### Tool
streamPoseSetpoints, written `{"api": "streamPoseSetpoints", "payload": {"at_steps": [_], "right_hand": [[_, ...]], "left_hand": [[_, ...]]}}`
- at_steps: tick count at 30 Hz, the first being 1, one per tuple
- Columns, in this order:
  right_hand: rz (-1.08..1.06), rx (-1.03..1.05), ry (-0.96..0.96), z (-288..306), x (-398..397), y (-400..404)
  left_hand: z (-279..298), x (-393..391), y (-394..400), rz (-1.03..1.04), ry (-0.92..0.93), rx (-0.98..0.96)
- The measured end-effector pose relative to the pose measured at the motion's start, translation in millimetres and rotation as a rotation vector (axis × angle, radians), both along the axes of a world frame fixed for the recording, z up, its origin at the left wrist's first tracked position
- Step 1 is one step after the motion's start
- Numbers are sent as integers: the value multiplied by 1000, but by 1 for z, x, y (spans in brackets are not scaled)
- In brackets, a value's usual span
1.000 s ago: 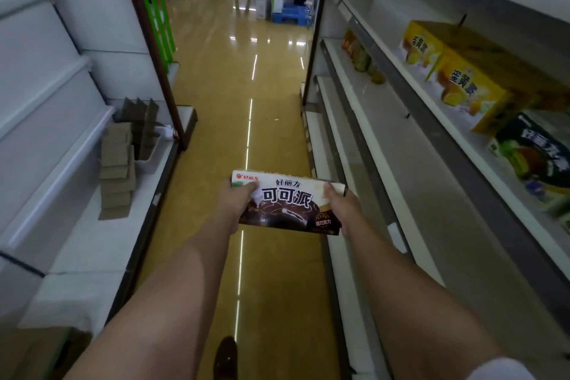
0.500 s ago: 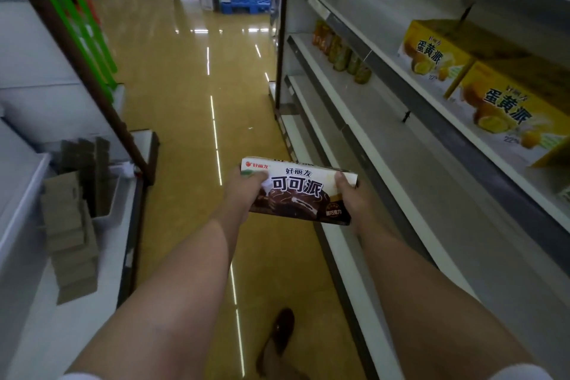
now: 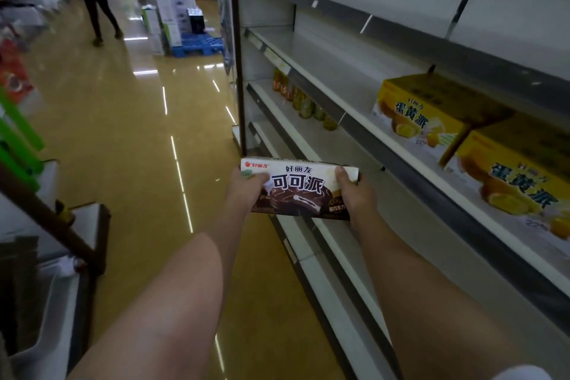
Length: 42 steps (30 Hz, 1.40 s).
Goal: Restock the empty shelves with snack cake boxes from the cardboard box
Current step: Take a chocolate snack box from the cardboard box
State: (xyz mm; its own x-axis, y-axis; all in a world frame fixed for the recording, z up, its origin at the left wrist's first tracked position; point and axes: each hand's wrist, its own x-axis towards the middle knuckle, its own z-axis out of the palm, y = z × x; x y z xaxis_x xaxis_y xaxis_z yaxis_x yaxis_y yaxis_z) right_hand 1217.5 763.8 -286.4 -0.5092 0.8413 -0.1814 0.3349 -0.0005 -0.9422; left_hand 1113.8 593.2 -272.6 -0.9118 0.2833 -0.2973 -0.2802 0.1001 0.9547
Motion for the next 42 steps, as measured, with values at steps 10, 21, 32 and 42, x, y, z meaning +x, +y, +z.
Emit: {"api": "streamPoseSetpoints", "payload": {"at_steps": [10, 21, 32, 42], "right_hand": [[-172, 85, 70, 40, -107, 44], [-466, 151, 52, 63, -199, 48], [-615, 417, -461, 79, -218, 122], [-710, 388, -630, 82, -254, 188]], "left_hand": [[25, -132, 62, -157, 99, 33], [48, -260, 125, -386, 178, 116], [63, -310, 237, -609, 178, 189], [58, -345, 335, -654, 459, -239]]}}
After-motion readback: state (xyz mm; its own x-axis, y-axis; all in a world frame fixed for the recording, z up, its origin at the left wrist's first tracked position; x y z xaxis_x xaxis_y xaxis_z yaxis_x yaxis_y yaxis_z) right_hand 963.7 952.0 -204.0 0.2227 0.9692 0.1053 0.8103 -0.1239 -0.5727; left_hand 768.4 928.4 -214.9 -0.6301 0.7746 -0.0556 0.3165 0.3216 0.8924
